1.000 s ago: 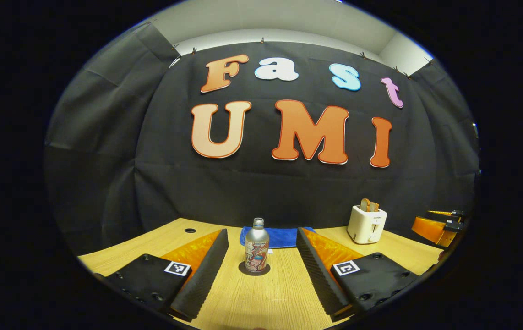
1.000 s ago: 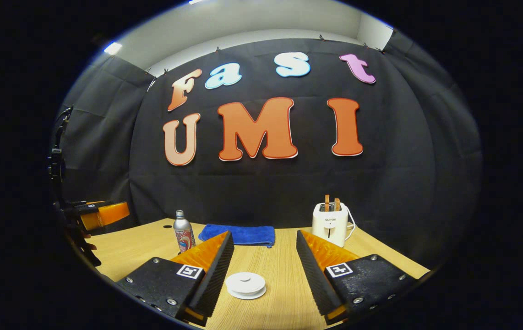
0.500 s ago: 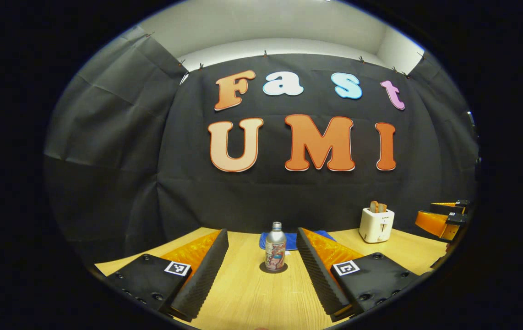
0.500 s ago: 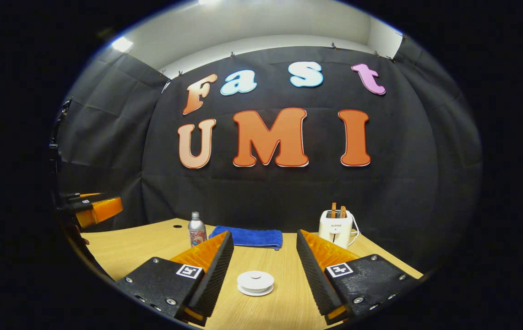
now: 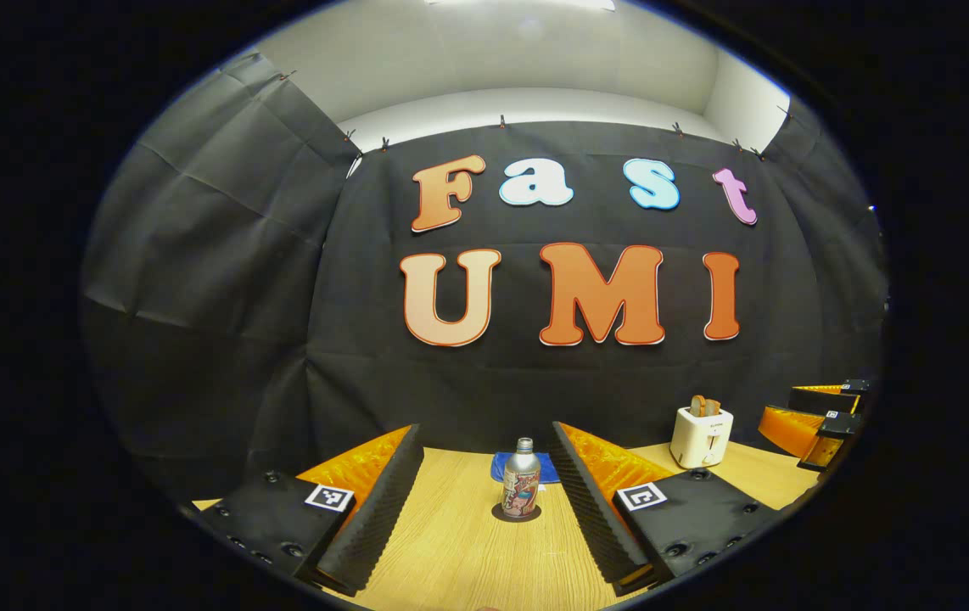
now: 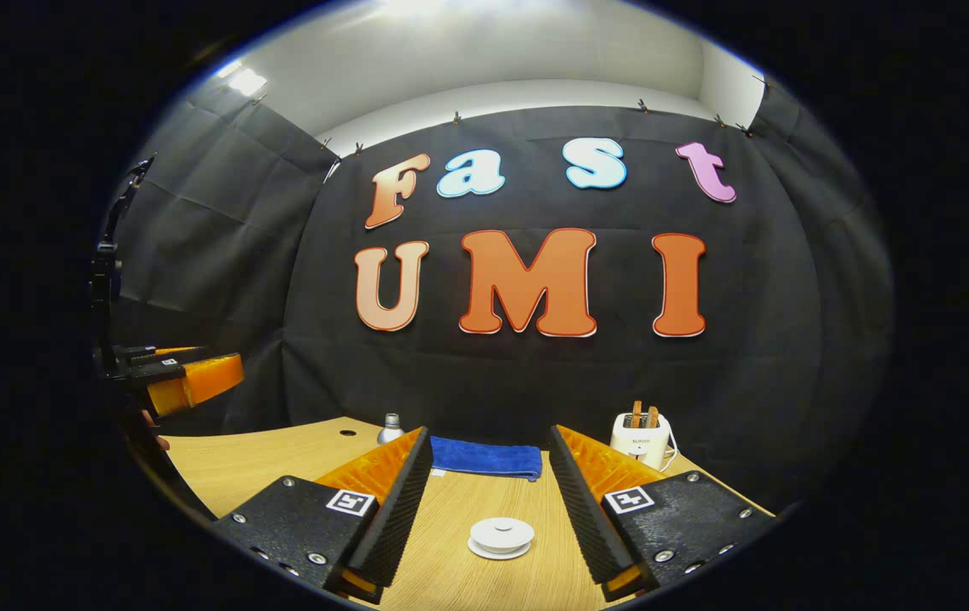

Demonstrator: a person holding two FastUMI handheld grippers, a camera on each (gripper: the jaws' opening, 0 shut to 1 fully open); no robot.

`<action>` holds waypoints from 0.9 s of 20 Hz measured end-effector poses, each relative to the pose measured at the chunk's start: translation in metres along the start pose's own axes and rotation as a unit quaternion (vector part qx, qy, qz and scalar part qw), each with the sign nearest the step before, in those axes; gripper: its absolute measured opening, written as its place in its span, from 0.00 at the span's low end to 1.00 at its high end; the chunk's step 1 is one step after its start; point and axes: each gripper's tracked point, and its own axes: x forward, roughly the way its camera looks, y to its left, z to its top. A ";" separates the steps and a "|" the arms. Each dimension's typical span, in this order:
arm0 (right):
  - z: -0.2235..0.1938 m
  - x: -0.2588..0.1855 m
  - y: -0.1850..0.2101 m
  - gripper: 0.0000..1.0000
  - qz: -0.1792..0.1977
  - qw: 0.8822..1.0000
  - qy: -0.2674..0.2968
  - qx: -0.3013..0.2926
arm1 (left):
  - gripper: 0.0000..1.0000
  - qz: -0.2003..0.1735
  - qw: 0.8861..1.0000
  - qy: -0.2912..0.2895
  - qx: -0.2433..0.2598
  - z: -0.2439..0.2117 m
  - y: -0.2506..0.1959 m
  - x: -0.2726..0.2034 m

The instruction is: Open the teacup lid with one hand, grasp the water bottle and pour water into the teacup with the other hand; after pouring, place the water bottle on the coaster and then close the teacup lid.

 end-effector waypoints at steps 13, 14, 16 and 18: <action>0.012 -0.016 0.007 0.83 0.005 1.000 -0.019 0.023 | 0.96 0.005 1.000 0.009 -0.005 -0.006 0.000 -0.012; 0.012 -0.018 0.007 0.83 0.004 0.999 -0.020 0.025 | 0.97 0.005 1.000 0.007 -0.003 -0.005 -0.001 -0.014; 0.012 -0.019 0.008 0.83 0.006 1.000 -0.021 0.021 | 0.97 0.003 1.000 0.007 0.001 -0.006 -0.004 -0.017; 0.008 -0.021 0.006 0.83 0.005 1.000 -0.016 0.020 | 0.97 0.004 1.000 0.008 -0.002 -0.006 -0.006 -0.018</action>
